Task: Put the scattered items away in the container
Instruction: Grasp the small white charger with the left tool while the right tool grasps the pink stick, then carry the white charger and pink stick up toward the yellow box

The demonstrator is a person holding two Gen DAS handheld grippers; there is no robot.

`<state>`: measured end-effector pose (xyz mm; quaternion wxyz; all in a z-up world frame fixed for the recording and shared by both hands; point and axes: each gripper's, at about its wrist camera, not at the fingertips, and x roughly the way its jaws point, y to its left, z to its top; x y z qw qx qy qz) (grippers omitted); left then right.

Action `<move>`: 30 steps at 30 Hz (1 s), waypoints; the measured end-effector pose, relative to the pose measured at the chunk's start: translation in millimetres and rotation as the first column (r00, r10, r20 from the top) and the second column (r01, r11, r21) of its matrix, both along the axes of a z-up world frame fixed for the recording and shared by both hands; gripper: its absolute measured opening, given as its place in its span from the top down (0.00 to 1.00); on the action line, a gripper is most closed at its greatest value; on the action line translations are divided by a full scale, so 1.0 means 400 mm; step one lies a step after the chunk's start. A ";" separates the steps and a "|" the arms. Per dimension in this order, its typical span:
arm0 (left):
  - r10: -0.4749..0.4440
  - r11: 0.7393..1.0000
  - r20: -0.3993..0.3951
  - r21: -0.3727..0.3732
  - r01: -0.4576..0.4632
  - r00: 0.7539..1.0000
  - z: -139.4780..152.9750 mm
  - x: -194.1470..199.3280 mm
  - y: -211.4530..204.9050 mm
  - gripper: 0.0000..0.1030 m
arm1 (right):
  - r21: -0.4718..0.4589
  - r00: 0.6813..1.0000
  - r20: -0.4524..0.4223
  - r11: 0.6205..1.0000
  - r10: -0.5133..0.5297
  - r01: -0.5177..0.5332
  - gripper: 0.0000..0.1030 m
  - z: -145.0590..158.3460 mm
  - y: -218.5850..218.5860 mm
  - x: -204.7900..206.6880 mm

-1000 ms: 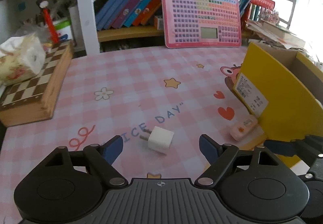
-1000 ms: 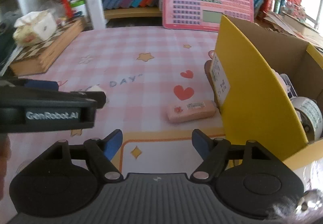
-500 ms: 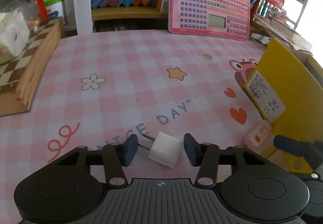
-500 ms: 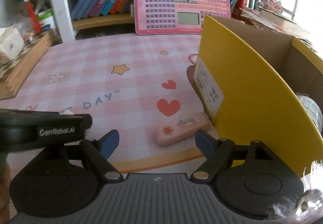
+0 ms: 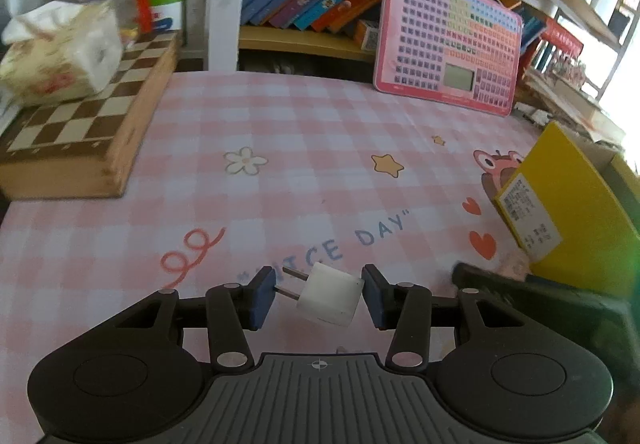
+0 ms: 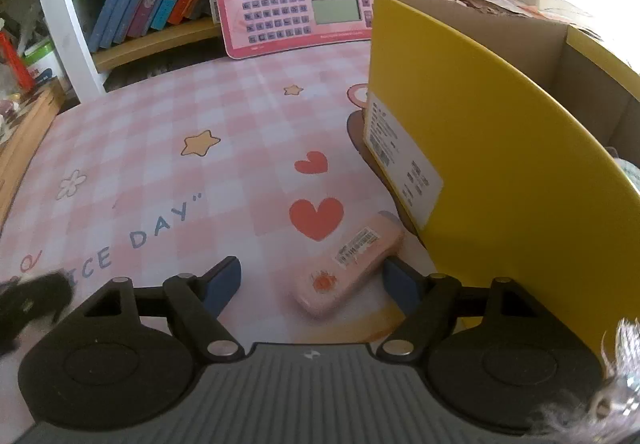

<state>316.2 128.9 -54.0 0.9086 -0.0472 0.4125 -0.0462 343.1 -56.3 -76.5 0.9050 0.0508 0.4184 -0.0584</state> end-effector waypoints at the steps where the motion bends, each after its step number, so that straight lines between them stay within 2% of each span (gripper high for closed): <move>1: 0.004 1.000 -0.003 -0.003 -0.004 1.000 0.005 -0.010 0.002 0.56 | -0.006 1.000 0.002 1.000 0.006 -0.006 0.31 0.001 0.001 0.003; 4: 0.013 1.000 -0.016 -0.007 -0.013 1.000 0.012 -0.040 0.009 0.56 | -0.016 0.999 0.023 0.999 0.044 -0.043 0.46 0.001 0.001 0.011; 6: 0.022 1.000 -0.024 -0.016 -0.023 0.999 0.014 -0.060 0.014 0.56 | -0.018 0.997 0.034 0.998 0.069 -0.068 0.51 -0.004 -0.006 0.016; 8: 0.028 0.999 -0.025 -0.025 -0.029 0.999 0.017 -0.077 0.018 0.56 | -0.036 0.993 0.041 0.994 0.106 -0.105 0.63 -0.009 -0.010 0.023; 9: 0.028 0.999 -0.026 -0.040 -0.029 0.999 0.018 -0.084 0.020 0.56 | -0.035 0.991 0.044 0.991 0.130 -0.128 0.77 -0.009 -0.012 0.026; 12: 0.028 0.998 -0.021 -0.062 -0.029 0.999 0.026 -0.101 0.021 0.56 | -0.023 0.985 0.034 0.985 0.170 -0.169 0.78 -0.009 -0.017 0.026; 16: 0.022 0.997 -0.001 -0.077 -0.022 1.000 0.043 -0.123 0.023 0.56 | 0.039 0.975 0.018 0.974 0.223 -0.223 0.78 0.007 -0.015 0.003; 26: 0.027 0.996 0.053 -0.087 -0.022 0.998 0.089 -0.208 0.022 0.56 | 0.076 0.908 0.057 0.905 0.415 -0.418 0.78 0.094 0.018 -0.117; 30: 0.026 0.995 0.069 -0.094 -0.019 0.997 0.103 -0.257 0.014 0.56 | 0.075 0.893 0.061 0.890 0.446 -0.449 0.78 0.119 0.010 -0.174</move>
